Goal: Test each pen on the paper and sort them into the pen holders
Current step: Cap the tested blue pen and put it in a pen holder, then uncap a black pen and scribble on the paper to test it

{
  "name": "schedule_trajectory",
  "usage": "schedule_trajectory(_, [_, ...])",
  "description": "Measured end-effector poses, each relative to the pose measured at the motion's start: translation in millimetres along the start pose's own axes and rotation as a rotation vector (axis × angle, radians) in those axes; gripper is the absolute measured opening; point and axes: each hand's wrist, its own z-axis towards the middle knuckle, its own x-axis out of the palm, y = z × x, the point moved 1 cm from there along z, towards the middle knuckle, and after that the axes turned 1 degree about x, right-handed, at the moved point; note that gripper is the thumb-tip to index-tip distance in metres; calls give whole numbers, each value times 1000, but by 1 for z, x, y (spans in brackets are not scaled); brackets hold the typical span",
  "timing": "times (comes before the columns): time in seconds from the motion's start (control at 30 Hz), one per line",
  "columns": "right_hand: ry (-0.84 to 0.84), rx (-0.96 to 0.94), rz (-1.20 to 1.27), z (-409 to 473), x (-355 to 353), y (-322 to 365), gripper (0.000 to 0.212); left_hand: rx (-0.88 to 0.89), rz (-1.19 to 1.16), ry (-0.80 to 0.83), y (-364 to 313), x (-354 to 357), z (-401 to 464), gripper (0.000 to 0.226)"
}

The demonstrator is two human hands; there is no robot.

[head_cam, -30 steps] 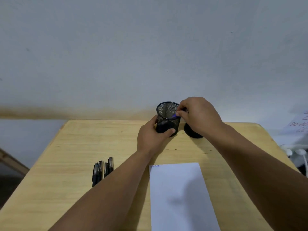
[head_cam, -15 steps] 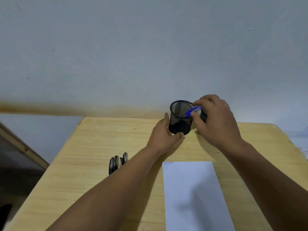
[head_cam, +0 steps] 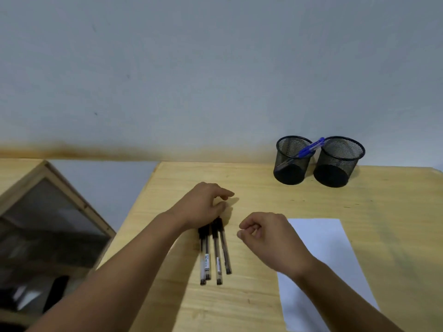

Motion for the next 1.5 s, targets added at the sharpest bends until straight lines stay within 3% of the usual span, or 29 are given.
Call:
schedule_trajectory(0.23, [39,27,-35,-11,37,21,9,-37,55,104,17,-9,-9,26])
schedule_trajectory(0.3, [26,40,-42,-11,40,23,3,-43,63,89,17,-8,-10,25])
schedule_trajectory(0.57, [-12,112,25,-12,27,19,19,-56,-24,-10,15,-9,-16,23])
schedule_trajectory(0.8, [-13,97,127,-31,-25,-2,16,129,-114,-132,-4,-3,-23,26])
schedule_trajectory(1.03, [-47,33,-109,-45,-61,-16,14,339,-79,-263,-29,24,-23,27])
schedule_trajectory(1.13, [-58,-6,-69,-44,-62,-16,9,395,-61,-281,-43,32,-23,29])
schedule_trajectory(1.5, [-107,-89,-23,-37,-58,-15,16,354,-45,-357,-59,42,-33,26])
